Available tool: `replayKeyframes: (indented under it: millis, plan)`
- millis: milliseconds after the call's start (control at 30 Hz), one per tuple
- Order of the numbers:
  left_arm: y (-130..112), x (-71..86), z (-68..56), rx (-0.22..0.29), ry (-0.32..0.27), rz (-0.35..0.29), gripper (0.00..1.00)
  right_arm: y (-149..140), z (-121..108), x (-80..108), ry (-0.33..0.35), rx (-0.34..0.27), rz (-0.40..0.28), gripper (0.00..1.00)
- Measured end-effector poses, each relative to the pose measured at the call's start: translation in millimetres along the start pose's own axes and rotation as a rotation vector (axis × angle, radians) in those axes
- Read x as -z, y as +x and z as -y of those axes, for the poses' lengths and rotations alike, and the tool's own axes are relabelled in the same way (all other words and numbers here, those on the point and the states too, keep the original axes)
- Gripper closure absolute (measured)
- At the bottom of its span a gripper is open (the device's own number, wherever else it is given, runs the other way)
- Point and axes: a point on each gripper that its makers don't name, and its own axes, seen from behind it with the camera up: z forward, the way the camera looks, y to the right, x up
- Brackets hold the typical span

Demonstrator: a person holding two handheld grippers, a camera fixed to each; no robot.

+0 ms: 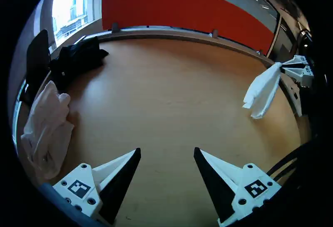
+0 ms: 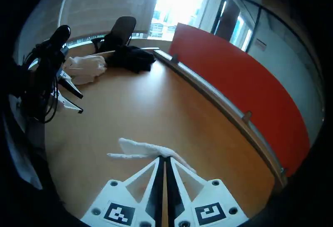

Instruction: Fold towel

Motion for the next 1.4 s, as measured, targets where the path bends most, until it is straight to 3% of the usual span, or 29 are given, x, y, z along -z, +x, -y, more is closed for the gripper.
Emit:
replayKeyframes:
  millis: [367,900,1400]
  plan:
    - [3.7,2.4,-1.9,-0.007,-0.001,-0.006,0.06,-18.8,-37.5,25.5,-0.049,-0.055,0.008,0.96]
    - [4.7,3.7,-6.5,-0.027,0.005,0.000,0.06,-80.6,-101.6,62.2,-0.127,-0.111,0.083,0.96]
    - [7.4,2.1,-10.8,-0.041,0.014,0.010,0.06,-134.3,-145.5,81.9,-0.186,-0.165,0.143,0.96]
